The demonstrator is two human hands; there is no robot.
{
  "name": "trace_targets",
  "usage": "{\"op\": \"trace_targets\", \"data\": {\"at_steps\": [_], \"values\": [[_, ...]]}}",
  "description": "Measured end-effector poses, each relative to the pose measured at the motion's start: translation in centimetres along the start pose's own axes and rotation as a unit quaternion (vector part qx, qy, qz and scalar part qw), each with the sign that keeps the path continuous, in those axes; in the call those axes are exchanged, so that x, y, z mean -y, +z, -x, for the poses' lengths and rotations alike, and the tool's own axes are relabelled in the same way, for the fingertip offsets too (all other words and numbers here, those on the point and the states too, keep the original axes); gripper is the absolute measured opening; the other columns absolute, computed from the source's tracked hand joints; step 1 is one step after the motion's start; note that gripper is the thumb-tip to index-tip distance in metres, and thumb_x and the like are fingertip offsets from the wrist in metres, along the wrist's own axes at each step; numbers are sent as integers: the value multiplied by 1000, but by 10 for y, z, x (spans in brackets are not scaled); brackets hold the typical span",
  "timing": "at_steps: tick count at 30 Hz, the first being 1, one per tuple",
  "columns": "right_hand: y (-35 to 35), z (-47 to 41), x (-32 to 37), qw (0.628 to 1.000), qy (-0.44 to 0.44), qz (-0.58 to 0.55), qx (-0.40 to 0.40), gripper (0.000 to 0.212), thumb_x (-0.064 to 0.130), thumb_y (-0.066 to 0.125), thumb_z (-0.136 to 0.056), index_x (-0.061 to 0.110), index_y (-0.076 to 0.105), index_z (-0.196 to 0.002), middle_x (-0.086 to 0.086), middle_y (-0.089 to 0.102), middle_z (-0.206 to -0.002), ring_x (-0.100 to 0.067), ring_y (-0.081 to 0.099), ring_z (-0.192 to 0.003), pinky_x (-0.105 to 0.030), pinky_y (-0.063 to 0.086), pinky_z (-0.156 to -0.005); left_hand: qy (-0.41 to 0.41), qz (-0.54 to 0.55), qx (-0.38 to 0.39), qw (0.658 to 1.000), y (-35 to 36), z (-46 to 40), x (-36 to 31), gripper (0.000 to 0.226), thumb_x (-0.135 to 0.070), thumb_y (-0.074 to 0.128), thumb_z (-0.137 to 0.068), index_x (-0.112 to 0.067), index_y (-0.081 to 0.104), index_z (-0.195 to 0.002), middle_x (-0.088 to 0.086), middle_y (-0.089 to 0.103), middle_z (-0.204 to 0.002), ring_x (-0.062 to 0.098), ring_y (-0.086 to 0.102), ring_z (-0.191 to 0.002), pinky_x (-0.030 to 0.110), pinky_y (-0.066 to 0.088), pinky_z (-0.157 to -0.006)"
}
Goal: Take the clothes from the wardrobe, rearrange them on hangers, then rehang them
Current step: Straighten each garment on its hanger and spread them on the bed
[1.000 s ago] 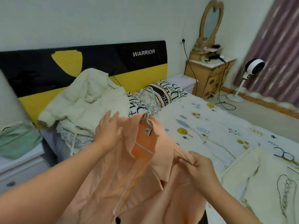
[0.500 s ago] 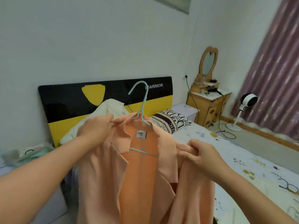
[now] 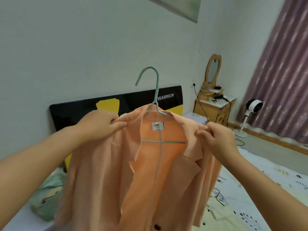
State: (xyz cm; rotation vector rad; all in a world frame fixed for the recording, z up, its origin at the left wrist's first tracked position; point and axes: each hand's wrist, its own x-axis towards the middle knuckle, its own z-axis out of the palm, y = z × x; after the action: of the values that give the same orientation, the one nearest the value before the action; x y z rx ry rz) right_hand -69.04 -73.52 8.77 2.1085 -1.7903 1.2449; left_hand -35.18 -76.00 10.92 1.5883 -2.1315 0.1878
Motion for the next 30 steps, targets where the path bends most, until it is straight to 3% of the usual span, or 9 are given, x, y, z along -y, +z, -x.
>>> {"op": "trace_targets", "data": {"at_steps": [5, 9, 12, 16, 19, 21, 25, 27, 30], "values": [[23, -33, -7, 1000, 15, 2, 1, 43, 23, 67, -83, 16, 35, -54, 3, 40, -55, -22, 40, -64, -41, 34, -64, 48, 15, 95, 994, 9, -33, 23, 48, -45, 50, -89, -20, 34, -52, -4, 40, -51, 11, 40, -52, 30, 27, -52], [42, -66, -32, 997, 71, 30, 12, 32, 29, 62, -85, 2, 54, -70, -4, 48, -70, -28, 47, -79, -45, 38, -74, 69, 43, 28, 996, 23, -70, 16, 49, -39, 47, -91, -19, 32, -50, -6, 37, -46, 8, 38, -46, 23, 22, -47], [59, -90, -62, 990, 132, 56, -6, 31, 34, 61, -86, 8, 60, -102, -11, 55, -102, -31, 48, -104, -45, 41, -87, 75, 32, 4, 997, 30, -116, -1, 47, -40, 43, -91, -15, 36, -52, -4, 43, -50, 11, 41, -51, 27, 24, -48], [91, -107, -106, 975, 211, -27, -67, 66, 37, 57, -90, 8, 30, -143, -16, 31, -145, -29, 28, -136, -42, 27, -109, 73, -46, -33, 996, 40, -186, -25, 48, -41, 38, -94, -18, 38, -52, 7, 57, -69, 25, 45, -64, 31, 28, -54], [125, -104, -129, 965, 227, -123, -50, 67, 44, 55, -85, 3, 38, -136, -17, 42, -137, -33, 38, -129, -43, 35, -104, 76, -64, -58, 993, 50, -235, -41, 44, -39, 39, -94, -18, 42, -56, 15, 63, -87, 25, 45, -71, 30, 32, -61], [149, -96, -135, 955, 231, -183, -37, 57, 40, 54, -86, 11, 41, -133, -4, 49, -133, -25, 45, -127, -36, 41, -101, 83, -54, -65, 993, 58, -262, -53, 44, -38, 41, -94, -17, 41, -55, 18, 64, -89, 26, 44, -71, 31, 31, -61], [194, -84, -145, 922, 268, -280, 21, 72, 37, 55, -91, 37, 7, -145, 12, 22, -153, -1, 25, -136, -27, 25, -112, 98, -8, -69, 993, 76, -312, -74, 45, -37, 43, -93, -15, 41, -54, 21, 63, -87, 28, 45, -71, 31, 31, -60], [211, -87, -151, 900, 310, -303, 43, 74, 42, 55, -89, 38, 5, -144, 13, 19, -154, 9, 25, -129, -18, 22, -106, 115, 5, -69, 991, 88, -338, -83, 44, -37, 43, -93, -15, 41, -55, 22, 63, -89, 29, 47, -72, 31, 31, -61], [239, -90, -159, 873, 366, -313, 81, 85, 37, 59, -89, 28, 0, -149, 11, 19, -151, -4, 28, -136, -10, 22, -97, 140, 30, -62, 988, 109, -376, -98, 41, -36, 42, -94, -15, 43, -59, 24, 62, -97, 37, 56, -86, 31, 33, -64]]}}
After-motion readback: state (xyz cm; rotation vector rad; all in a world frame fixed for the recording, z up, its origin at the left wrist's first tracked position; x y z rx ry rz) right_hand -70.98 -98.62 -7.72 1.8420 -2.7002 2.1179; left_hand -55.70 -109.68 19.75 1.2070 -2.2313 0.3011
